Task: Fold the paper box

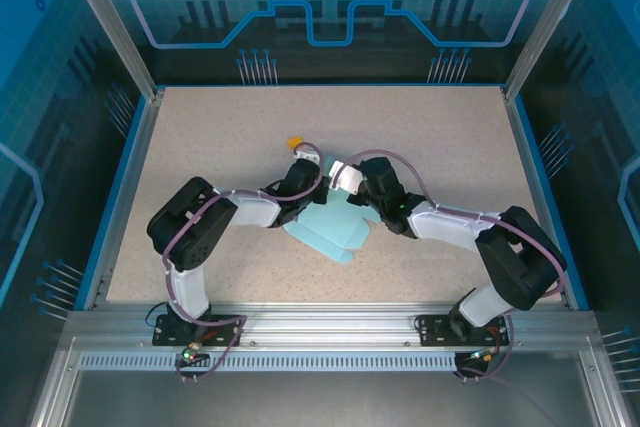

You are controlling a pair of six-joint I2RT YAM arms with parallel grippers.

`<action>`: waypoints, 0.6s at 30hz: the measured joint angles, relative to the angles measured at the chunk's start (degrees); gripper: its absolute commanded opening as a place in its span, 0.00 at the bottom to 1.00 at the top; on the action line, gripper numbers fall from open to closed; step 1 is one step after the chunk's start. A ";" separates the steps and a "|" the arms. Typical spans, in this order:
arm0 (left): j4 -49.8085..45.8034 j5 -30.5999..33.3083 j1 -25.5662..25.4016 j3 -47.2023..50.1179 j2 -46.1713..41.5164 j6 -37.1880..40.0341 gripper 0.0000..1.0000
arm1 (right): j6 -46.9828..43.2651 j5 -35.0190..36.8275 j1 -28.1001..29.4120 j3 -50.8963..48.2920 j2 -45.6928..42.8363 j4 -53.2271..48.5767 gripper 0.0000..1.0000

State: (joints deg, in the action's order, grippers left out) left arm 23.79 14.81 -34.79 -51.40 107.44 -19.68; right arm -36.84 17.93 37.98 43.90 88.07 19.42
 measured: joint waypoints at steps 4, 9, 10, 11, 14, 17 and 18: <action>1.51 -1.22 0.46 0.00 0.46 -0.63 0.34 | 0.11 1.31 -0.02 0.07 0.07 0.00 0.00; 3.02 -4.13 1.86 0.26 0.55 0.28 0.42 | 0.44 2.56 -0.07 1.25 0.46 -0.87 0.00; 3.78 -4.66 2.03 0.59 0.52 0.52 0.44 | 0.44 2.64 -0.13 1.44 0.48 -1.11 0.00; 4.42 -5.14 2.19 0.96 0.50 0.74 0.46 | 0.42 2.64 -0.15 1.60 0.50 -1.42 0.00; 5.60 -6.08 2.38 2.12 0.22 1.95 0.50 | 0.42 2.62 -0.15 1.70 0.76 -2.32 0.00; 5.79 -6.73 2.49 2.71 -0.66 3.58 0.57 | 0.44 2.43 -0.15 1.81 1.11 -3.08 0.00; 6.05 -6.97 2.49 2.71 -0.98 4.22 0.59 | 0.44 2.34 -0.15 1.88 1.22 -3.13 0.00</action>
State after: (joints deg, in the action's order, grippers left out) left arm 29.85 7.84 -32.29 -48.69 106.45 -15.46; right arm -36.40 20.27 37.82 45.78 89.30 16.29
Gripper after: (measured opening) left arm 0.563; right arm 0.067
